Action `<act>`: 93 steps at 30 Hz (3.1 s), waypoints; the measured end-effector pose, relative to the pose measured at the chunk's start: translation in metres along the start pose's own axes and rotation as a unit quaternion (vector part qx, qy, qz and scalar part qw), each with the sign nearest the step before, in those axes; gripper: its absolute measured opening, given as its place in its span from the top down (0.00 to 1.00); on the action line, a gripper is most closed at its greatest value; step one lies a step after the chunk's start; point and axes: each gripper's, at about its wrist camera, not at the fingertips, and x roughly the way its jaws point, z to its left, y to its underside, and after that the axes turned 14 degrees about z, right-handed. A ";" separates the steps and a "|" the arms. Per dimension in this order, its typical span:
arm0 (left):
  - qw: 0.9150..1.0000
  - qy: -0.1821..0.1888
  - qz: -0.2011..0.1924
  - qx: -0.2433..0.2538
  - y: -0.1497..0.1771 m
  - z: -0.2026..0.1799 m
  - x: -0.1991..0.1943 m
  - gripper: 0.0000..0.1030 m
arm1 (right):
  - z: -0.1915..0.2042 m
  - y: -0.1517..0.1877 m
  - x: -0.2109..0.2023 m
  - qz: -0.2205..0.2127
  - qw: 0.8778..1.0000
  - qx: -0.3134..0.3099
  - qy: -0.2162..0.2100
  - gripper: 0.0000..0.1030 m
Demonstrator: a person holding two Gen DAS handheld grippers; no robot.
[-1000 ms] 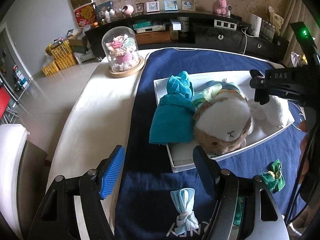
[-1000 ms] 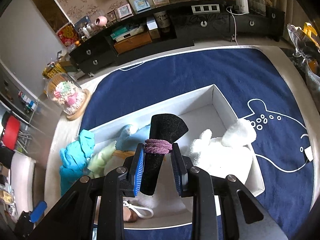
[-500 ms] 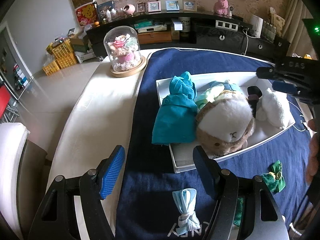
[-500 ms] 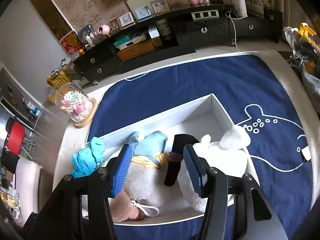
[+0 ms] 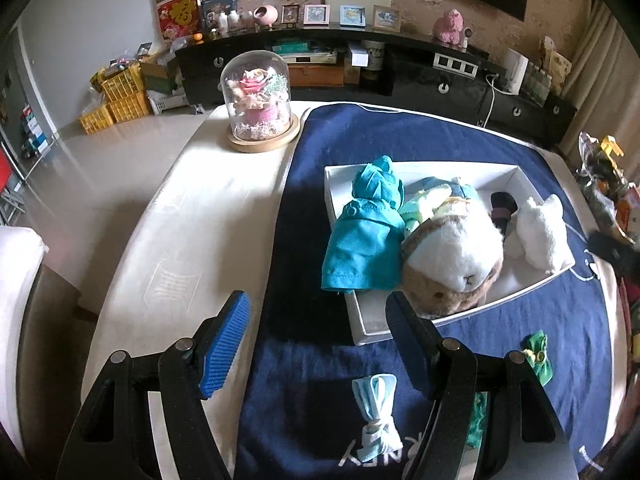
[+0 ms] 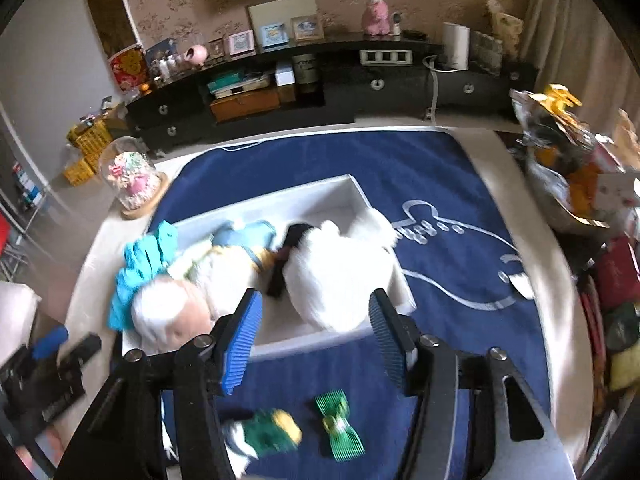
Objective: Organize soft objects
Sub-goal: 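Lower the black pink-banded item into the box and open the right gripper, then grasp the light blue knotted cloth with the left gripper while the right gripper approaches the green duck plush, then grasp the green duck plush with the right gripper and lift it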
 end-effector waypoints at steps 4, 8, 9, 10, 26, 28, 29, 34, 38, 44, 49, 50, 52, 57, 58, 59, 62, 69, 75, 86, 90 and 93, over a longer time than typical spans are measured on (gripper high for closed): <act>1.000 0.002 0.023 0.011 0.005 -0.002 0.007 0.32 | -0.012 0.029 -0.009 -0.002 1.000 0.012 -0.013 0.00; 0.999 0.007 0.047 0.026 0.012 -0.002 0.012 0.32 | -0.012 0.030 -0.006 0.009 1.000 0.002 -0.010 0.00; 0.998 0.004 0.049 0.029 0.014 0.000 0.012 0.32 | -0.012 0.029 -0.004 0.012 1.000 0.001 -0.011 0.00; 0.998 0.003 0.050 0.029 0.018 0.002 0.011 0.32 | -0.012 0.029 -0.002 0.015 1.000 0.000 -0.018 0.00; 0.986 0.032 0.152 0.054 0.047 -0.023 0.057 0.44 | -0.003 0.030 0.003 0.030 0.999 -0.016 -0.028 0.00; 0.986 0.026 0.153 0.060 0.049 -0.029 0.059 0.44 | 0.000 0.031 0.004 0.032 0.999 -0.020 -0.028 0.00; 0.986 0.025 0.154 0.063 0.050 -0.033 0.060 0.44 | 0.002 0.032 0.004 0.033 0.999 -0.023 -0.027 0.00; 0.983 0.026 0.162 0.085 0.055 -0.051 0.067 0.47 | 0.010 0.035 0.007 0.045 0.998 -0.034 -0.035 0.00; 0.984 0.025 0.153 0.092 0.055 -0.058 0.068 0.57 | 0.014 0.037 0.012 0.059 0.997 -0.039 -0.038 0.00; 0.985 0.040 0.151 0.071 0.050 -0.051 0.067 0.80 | 0.021 0.043 0.030 0.112 0.991 -0.045 -0.056 0.00; 0.989 0.020 0.135 0.060 0.047 -0.040 0.060 0.81 | 0.023 0.049 0.050 0.168 0.981 -0.034 -0.094 0.00; 0.990 0.019 0.129 0.057 0.046 -0.038 0.057 0.81 | 0.024 0.050 0.054 0.178 0.980 -0.032 -0.089 0.00; 0.992 0.021 0.118 0.048 0.042 -0.031 0.051 0.81 | 0.026 0.053 0.062 0.197 0.977 -0.028 -0.079 0.00; 0.994 0.022 0.106 0.021 0.034 -0.012 0.041 0.81 | 0.035 0.062 0.073 0.247 0.964 -0.042 -0.087 0.00; 0.994 0.024 0.107 0.016 0.033 -0.010 0.040 0.81 | 0.038 0.065 0.075 0.260 0.959 -0.047 -0.106 0.00; 0.994 0.027 0.107 0.014 0.034 -0.009 0.041 0.81 | 0.040 0.066 0.078 0.268 0.955 -0.048 -0.118 0.00; 0.994 0.035 0.107 0.009 0.032 -0.009 0.043 0.81 | 0.046 0.069 0.093 0.289 0.948 -0.037 -0.130 0.00; 0.993 0.047 0.109 0.006 0.033 -0.007 0.041 0.81 | 0.069 0.056 0.111 0.264 0.960 -0.047 -0.081 0.00; 0.992 0.053 0.111 -0.002 0.032 -0.002 0.041 0.81 | 0.105 0.054 0.120 0.250 0.963 -0.100 -0.020 0.00; 0.993 0.055 0.103 -0.002 0.031 0.000 0.038 0.81 | 0.119 0.068 0.112 0.220 0.968 -0.117 -0.014 0.00; 0.994 0.054 0.092 -0.003 0.031 0.002 0.034 0.81 | 0.087 0.068 0.089 0.196 0.977 -0.079 -0.037 0.00; 0.994 0.066 0.084 -0.006 0.031 0.004 0.029 0.81 | 0.063 0.062 0.068 0.165 0.984 -0.057 -0.042 0.00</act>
